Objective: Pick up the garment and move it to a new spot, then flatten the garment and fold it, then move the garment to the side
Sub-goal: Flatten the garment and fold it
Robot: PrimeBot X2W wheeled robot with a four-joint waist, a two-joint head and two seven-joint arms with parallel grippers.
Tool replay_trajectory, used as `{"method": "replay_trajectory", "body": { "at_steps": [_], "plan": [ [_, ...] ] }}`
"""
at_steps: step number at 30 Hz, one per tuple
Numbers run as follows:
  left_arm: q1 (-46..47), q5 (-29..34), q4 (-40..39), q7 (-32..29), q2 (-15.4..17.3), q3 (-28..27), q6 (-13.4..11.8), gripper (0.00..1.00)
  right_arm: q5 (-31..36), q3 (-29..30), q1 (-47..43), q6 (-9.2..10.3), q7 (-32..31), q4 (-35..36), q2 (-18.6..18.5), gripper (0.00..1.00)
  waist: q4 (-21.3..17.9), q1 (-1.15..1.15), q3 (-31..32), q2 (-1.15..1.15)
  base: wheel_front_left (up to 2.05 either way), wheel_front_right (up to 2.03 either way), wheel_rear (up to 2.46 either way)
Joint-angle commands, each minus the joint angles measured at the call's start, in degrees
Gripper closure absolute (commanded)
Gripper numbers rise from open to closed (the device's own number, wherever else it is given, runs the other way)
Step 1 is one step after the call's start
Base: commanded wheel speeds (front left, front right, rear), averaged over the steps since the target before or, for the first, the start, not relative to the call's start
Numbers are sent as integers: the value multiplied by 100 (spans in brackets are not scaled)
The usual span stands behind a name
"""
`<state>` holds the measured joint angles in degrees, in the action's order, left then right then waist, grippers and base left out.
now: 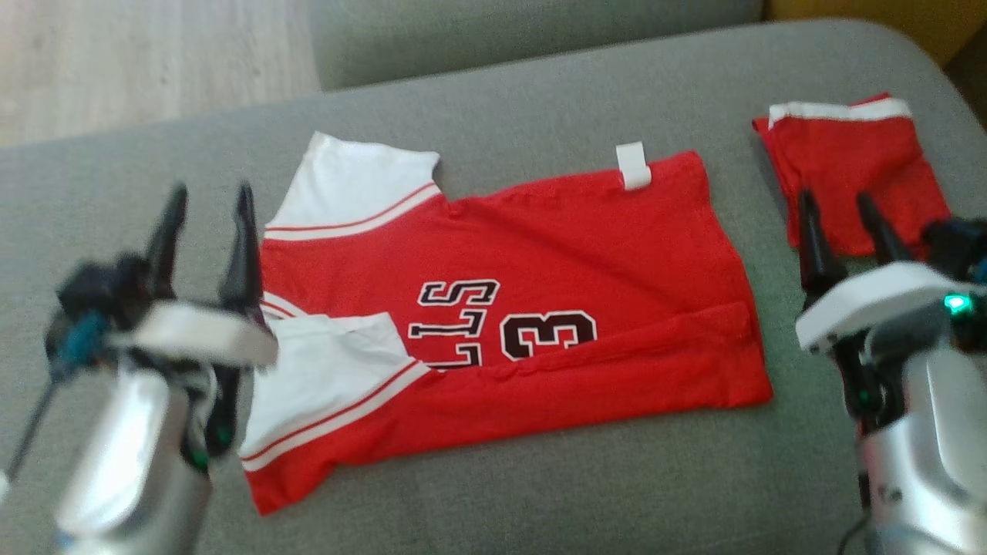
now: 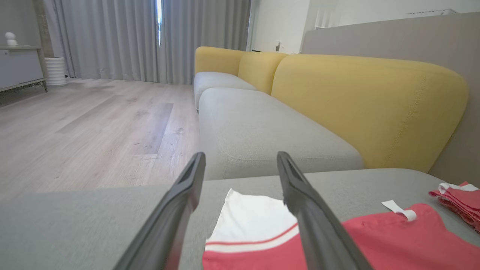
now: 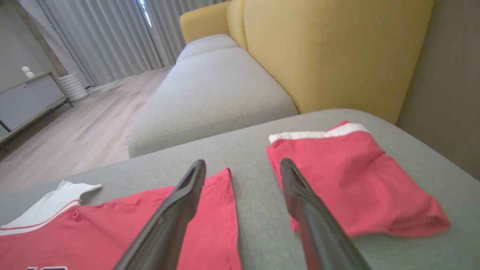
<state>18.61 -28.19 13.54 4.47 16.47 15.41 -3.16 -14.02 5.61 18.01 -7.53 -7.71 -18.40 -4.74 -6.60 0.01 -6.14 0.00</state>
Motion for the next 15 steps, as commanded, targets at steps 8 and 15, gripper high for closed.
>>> {"method": "replay_trajectory", "body": {
  "at_steps": [8, 15],
  "plan": [
    [2185, 52, 672, -1089, 689, 38, 683, 0, -92, -572, 1188, 4, 349, 183, -200, 0, -402, -1, -1096, 0, 0, 0, 0],
    [3532, 125, 1850, -2135, 1177, 639, 1028, 0, -359, -858, 1749, 4, 480, 24, -193, 0, -708, -1, -1743, 0, 0, 0, 0]
  ]
}}
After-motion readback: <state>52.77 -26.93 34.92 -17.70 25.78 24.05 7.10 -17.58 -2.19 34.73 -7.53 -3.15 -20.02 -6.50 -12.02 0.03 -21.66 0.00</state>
